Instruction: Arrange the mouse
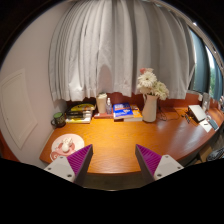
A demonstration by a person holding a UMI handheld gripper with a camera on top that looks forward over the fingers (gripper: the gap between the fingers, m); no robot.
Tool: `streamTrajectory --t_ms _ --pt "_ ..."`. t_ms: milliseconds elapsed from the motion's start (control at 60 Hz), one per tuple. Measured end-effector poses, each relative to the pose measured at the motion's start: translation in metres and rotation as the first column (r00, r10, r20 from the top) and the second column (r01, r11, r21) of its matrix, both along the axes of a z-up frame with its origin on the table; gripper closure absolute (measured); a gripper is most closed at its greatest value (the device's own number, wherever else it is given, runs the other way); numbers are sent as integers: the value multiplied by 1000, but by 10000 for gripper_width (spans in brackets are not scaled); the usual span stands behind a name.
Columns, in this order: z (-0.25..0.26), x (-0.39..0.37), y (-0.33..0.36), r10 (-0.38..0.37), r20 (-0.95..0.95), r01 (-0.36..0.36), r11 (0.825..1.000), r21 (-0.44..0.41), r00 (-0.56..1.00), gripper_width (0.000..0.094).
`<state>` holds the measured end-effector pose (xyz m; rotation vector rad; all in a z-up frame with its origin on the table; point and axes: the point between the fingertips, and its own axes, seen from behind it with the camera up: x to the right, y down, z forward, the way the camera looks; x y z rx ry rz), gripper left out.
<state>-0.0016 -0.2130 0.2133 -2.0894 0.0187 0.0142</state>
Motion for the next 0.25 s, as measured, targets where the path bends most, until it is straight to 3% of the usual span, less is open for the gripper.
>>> streamTrajectory --t_ms 250 --pt "-2 24 -25 -1 3 1 1000 0 1000 81"
